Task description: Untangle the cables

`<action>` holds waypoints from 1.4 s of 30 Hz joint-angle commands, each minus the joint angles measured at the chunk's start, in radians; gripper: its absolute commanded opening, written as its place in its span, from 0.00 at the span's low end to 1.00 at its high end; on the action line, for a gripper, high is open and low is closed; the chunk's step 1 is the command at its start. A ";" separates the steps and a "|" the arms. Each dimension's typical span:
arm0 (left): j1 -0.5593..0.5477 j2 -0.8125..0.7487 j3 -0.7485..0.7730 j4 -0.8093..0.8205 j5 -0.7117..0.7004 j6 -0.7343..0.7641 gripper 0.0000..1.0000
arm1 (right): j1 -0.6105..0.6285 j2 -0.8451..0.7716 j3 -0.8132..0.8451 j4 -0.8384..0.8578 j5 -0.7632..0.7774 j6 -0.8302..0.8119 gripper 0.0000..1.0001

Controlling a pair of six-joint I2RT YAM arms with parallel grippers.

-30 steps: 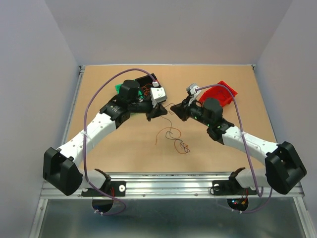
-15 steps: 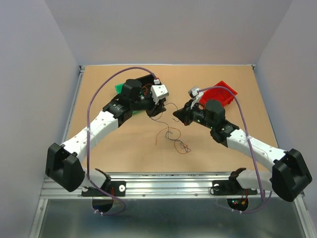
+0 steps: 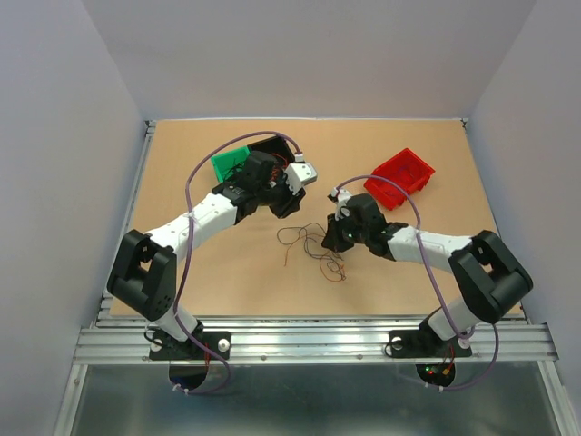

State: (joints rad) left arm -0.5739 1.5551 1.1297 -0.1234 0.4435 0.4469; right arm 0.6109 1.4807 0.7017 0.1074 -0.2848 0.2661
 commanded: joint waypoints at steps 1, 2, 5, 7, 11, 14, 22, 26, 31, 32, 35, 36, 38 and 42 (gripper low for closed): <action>0.003 -0.010 -0.019 0.037 -0.042 0.010 0.43 | 0.016 0.091 0.100 0.012 -0.036 0.004 0.09; 0.003 -0.004 -0.030 0.045 -0.052 0.010 0.43 | 0.018 0.101 0.108 0.020 -0.045 0.005 0.10; 0.003 0.020 -0.033 0.056 -0.066 0.012 0.42 | 0.020 0.118 0.111 0.057 -0.071 0.019 0.18; 0.003 0.040 -0.030 0.057 -0.071 0.010 0.41 | 0.023 0.122 0.114 0.078 -0.108 0.024 0.25; 0.003 0.068 -0.021 0.060 -0.084 0.006 0.41 | 0.047 0.135 0.117 0.095 -0.128 0.007 0.40; 0.005 0.071 -0.018 0.059 -0.089 0.001 0.41 | 0.062 0.151 0.120 0.098 -0.134 -0.008 0.52; 0.022 0.062 -0.015 0.062 -0.091 -0.014 0.41 | 0.112 0.217 0.140 0.092 -0.047 -0.041 0.62; 0.045 0.057 -0.008 0.062 -0.077 -0.028 0.41 | 0.136 0.279 0.173 0.063 0.063 -0.056 0.55; 0.080 0.033 -0.010 0.079 -0.065 -0.046 0.41 | 0.191 0.288 0.173 0.014 0.165 -0.085 0.34; 0.091 0.028 -0.011 0.082 -0.065 -0.048 0.41 | 0.200 0.280 0.170 0.009 0.199 -0.088 0.25; 0.100 0.019 -0.018 0.091 -0.054 -0.054 0.41 | 0.217 0.239 0.151 -0.011 0.223 -0.090 0.01; 0.104 0.016 -0.016 0.093 -0.051 -0.056 0.41 | 0.217 0.222 0.144 -0.009 0.201 -0.094 0.01; 0.109 0.008 -0.019 0.103 -0.045 -0.060 0.41 | 0.219 0.133 0.124 -0.003 0.086 -0.097 0.01; 0.134 -0.021 -0.037 0.119 0.006 -0.070 0.41 | 0.217 -0.081 0.131 -0.002 -0.043 -0.042 0.01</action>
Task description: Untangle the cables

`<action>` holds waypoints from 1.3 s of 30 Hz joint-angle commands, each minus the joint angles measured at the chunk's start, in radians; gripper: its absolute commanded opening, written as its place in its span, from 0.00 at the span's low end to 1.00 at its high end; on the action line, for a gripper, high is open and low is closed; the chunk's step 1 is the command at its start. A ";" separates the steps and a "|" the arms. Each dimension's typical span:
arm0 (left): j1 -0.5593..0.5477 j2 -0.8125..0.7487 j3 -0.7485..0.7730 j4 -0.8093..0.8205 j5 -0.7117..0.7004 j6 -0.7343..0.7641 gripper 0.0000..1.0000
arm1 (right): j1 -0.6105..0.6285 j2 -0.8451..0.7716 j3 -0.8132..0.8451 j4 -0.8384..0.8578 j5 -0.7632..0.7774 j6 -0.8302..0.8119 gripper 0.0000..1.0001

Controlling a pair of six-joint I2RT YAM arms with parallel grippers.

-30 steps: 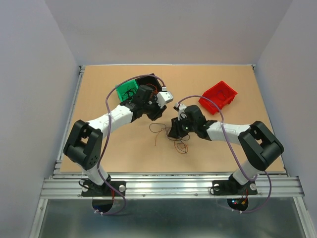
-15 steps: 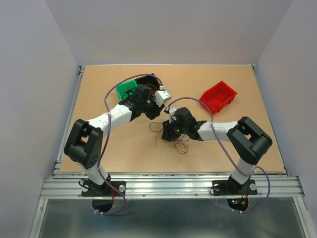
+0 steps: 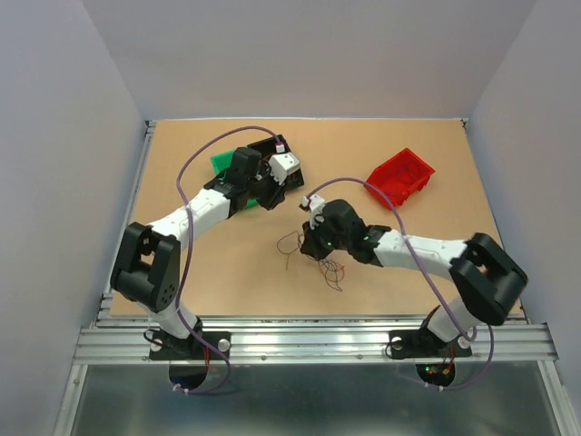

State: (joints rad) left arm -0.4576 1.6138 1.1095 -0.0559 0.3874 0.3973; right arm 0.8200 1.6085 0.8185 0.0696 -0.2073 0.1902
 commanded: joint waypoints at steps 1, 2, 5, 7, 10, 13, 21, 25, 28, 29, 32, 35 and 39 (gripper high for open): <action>0.019 -0.086 -0.022 0.051 0.070 -0.023 0.41 | 0.008 -0.293 0.025 0.016 -0.130 0.044 0.01; 0.023 -0.092 -0.025 0.079 0.074 -0.025 0.41 | 0.008 -0.330 0.040 0.000 -0.136 0.052 0.01; 0.036 -0.118 -0.040 0.094 0.102 -0.032 0.41 | 0.007 -0.410 0.143 -0.121 -0.083 0.064 0.01; 0.042 -0.133 -0.054 0.110 0.128 -0.035 0.41 | 0.008 -0.432 0.243 -0.181 -0.040 0.061 0.01; 0.053 -0.158 -0.072 0.131 0.180 -0.043 0.41 | 0.008 -0.441 0.342 -0.218 -0.037 0.051 0.01; 0.057 -0.172 -0.092 0.152 0.281 -0.043 0.46 | 0.008 -0.440 0.421 -0.220 -0.018 0.040 0.01; 0.173 -0.218 -0.166 0.296 0.545 -0.156 0.70 | 0.008 -0.475 0.490 -0.218 0.104 0.043 0.00; 0.272 -0.252 -0.197 0.405 0.609 -0.242 0.72 | 0.008 -0.483 0.493 -0.220 0.161 0.035 0.01; 0.280 -0.276 -0.221 0.433 0.660 -0.253 0.74 | 0.007 -0.483 0.487 -0.217 0.174 0.034 0.01; 0.280 -0.284 -0.237 0.450 0.686 -0.253 0.75 | 0.008 -0.481 0.484 -0.217 0.178 0.031 0.01; 0.280 -0.310 -0.261 0.488 0.735 -0.247 0.78 | 0.008 -0.476 0.487 -0.218 0.183 0.029 0.01; 0.269 -0.319 -0.273 0.498 0.781 -0.221 0.79 | 0.008 -0.469 0.498 -0.218 0.175 0.028 0.01; 0.203 -0.333 -0.298 0.516 0.723 -0.177 0.79 | 0.008 -0.461 0.519 -0.215 0.167 0.028 0.01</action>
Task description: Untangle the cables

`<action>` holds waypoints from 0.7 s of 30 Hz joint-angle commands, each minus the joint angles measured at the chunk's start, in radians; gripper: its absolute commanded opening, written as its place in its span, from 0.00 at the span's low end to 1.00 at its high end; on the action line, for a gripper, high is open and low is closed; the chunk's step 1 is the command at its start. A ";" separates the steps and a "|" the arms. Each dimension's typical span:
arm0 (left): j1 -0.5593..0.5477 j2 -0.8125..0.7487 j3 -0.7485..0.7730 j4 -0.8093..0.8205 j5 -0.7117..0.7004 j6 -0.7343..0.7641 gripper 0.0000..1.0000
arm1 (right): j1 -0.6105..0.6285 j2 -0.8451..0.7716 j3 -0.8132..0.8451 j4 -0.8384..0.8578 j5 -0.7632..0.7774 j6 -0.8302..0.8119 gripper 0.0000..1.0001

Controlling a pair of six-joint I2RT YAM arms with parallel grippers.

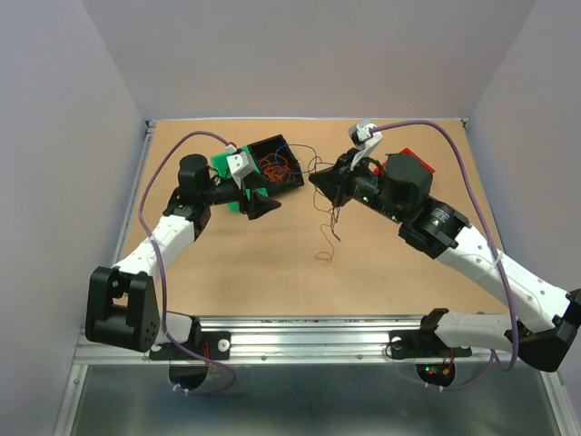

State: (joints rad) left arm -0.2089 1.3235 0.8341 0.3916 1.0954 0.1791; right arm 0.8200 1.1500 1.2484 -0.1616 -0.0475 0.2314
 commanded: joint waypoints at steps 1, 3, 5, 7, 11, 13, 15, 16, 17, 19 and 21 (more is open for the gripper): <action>-0.084 -0.043 -0.033 0.090 0.003 0.045 0.79 | 0.007 -0.001 0.094 0.014 0.008 -0.012 0.01; -0.118 -0.038 -0.044 0.114 -0.005 0.051 0.79 | 0.008 -0.001 0.108 0.014 0.005 -0.007 0.01; -0.165 -0.037 -0.062 0.144 -0.009 0.049 0.79 | 0.008 0.001 0.117 0.016 0.000 -0.004 0.01; -0.196 -0.038 -0.085 0.202 -0.023 0.039 0.79 | 0.008 0.001 0.128 0.017 -0.003 -0.003 0.01; -0.302 -0.009 -0.098 0.315 -0.123 0.002 0.79 | 0.007 0.007 0.146 0.025 -0.015 0.005 0.01; -0.326 0.035 -0.072 0.317 -0.193 -0.003 0.77 | 0.008 0.011 0.154 0.031 -0.022 0.009 0.00; -0.340 0.071 -0.055 0.316 -0.233 -0.012 0.61 | 0.008 0.010 0.155 0.037 -0.023 0.014 0.01; -0.340 0.100 -0.037 0.306 -0.262 -0.004 0.49 | 0.008 0.007 0.155 0.040 -0.022 0.016 0.00; -0.340 0.112 -0.026 0.291 -0.293 0.003 0.34 | 0.007 0.004 0.149 0.043 -0.017 0.016 0.01; -0.337 0.141 0.008 0.236 -0.330 0.022 0.00 | 0.008 -0.018 0.140 0.048 0.001 0.019 0.01; -0.339 0.152 0.017 0.205 -0.350 0.031 0.00 | 0.007 -0.035 0.118 0.054 0.026 0.026 0.01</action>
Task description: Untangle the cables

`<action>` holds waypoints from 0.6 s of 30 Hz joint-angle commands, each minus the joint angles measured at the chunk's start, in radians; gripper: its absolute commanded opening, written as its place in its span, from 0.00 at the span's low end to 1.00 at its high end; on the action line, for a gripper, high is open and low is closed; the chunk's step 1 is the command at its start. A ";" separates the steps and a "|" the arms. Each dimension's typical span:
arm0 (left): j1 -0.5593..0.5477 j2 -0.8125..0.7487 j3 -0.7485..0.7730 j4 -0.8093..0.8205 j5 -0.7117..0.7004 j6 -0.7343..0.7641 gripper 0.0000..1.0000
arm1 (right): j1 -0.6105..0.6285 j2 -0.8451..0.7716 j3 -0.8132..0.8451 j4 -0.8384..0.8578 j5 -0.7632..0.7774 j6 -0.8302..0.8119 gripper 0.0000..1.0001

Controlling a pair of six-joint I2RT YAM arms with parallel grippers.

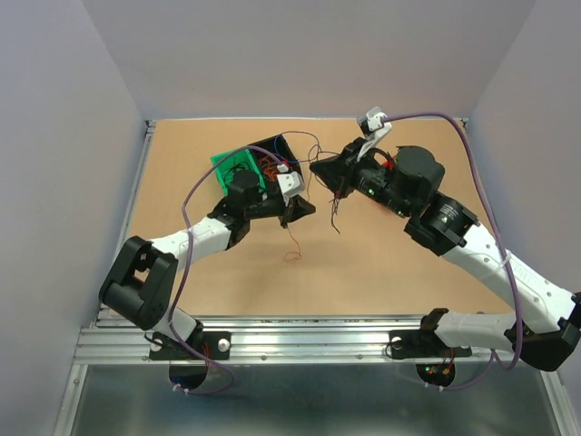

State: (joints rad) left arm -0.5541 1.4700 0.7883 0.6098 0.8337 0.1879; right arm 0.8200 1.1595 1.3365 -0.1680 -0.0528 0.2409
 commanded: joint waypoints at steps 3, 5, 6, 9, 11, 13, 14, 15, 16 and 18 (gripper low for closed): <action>0.009 0.015 0.069 -0.028 -0.148 0.021 0.00 | 0.008 -0.083 0.006 0.064 0.135 0.017 0.00; 0.020 0.033 0.091 -0.056 -0.176 0.021 0.00 | 0.008 -0.104 -0.010 0.064 0.236 0.011 0.01; 0.029 0.042 0.103 -0.088 -0.195 0.007 0.00 | 0.008 -0.128 -0.035 0.064 0.374 0.011 0.01; 0.100 0.093 0.158 -0.148 -0.209 -0.039 0.00 | 0.008 -0.153 -0.066 0.062 0.669 -0.008 0.01; 0.167 0.125 0.186 -0.159 -0.190 -0.087 0.00 | 0.007 -0.153 -0.092 0.062 0.781 -0.029 0.01; 0.194 0.128 0.187 -0.159 -0.163 -0.093 0.00 | -0.007 -0.139 -0.114 0.062 0.870 -0.041 0.01; 0.198 0.125 0.186 -0.159 -0.157 -0.090 0.00 | -0.022 -0.132 -0.120 0.062 0.873 -0.041 0.01; 0.201 0.119 0.181 -0.160 -0.151 -0.088 0.00 | -0.041 -0.118 -0.129 0.062 0.851 -0.037 0.01; 0.201 0.113 0.178 -0.159 -0.150 -0.085 0.00 | -0.067 -0.106 -0.135 0.062 0.828 -0.016 0.01; 0.201 0.086 0.163 -0.154 -0.148 -0.082 0.00 | -0.181 -0.086 -0.152 0.056 0.707 0.018 0.01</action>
State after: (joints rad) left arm -0.3355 1.6089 0.9421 0.4374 0.6521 0.1173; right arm 0.7551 1.0348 1.2259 -0.1280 0.6727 0.2268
